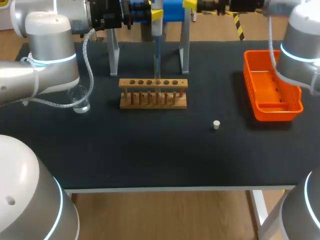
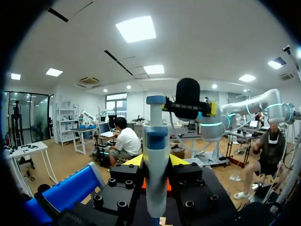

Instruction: Invert the test tube, pick up the pipette, mount the tip to pipette, aspirate from beaker and dispense into the tube, eject the tip, return the pipette, and cap with the stopper.

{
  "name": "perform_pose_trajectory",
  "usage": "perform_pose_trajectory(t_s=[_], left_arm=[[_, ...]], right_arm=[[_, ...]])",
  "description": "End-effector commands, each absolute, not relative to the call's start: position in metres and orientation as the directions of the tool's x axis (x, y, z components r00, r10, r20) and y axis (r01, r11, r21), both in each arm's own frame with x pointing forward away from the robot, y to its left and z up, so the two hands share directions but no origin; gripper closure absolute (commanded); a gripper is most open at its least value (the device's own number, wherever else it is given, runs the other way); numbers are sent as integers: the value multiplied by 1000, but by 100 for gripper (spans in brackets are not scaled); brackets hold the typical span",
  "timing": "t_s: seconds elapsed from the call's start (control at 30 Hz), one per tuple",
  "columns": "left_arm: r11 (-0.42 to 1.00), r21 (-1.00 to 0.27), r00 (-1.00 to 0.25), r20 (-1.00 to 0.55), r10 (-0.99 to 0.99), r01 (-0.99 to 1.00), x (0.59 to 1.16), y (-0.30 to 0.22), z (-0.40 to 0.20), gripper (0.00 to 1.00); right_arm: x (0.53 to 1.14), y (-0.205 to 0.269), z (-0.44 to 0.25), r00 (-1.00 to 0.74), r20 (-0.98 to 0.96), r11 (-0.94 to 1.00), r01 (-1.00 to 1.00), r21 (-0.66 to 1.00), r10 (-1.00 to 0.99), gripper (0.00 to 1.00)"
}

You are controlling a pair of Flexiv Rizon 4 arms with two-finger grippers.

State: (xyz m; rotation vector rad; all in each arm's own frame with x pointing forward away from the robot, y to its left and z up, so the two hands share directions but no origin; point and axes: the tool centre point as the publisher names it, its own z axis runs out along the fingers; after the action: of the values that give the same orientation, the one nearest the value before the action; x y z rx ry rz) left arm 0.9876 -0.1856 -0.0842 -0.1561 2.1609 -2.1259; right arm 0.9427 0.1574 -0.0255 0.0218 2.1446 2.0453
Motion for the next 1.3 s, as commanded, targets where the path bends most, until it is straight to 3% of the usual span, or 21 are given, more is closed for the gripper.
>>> perform_pose_trajectory(t_s=[0.03, 0.57, 1.3], left_arm=[[18, -1000, -989, -3, -146, 1, 988, -186, -84, 100], [18, -1000, -989, -3, -146, 1, 988, -186, -84, 100], [18, -1000, -989, -3, -146, 1, 988, -186, -84, 100]], right_arm=[[932, 135, -53, -985, -104, 65, -96, 993, 139, 0], [949, 156, -164, -990, -119, 110, -110, 988, 78, 0], [977, 205, -240, -995, -100, 226, -104, 969, -27, 0]])
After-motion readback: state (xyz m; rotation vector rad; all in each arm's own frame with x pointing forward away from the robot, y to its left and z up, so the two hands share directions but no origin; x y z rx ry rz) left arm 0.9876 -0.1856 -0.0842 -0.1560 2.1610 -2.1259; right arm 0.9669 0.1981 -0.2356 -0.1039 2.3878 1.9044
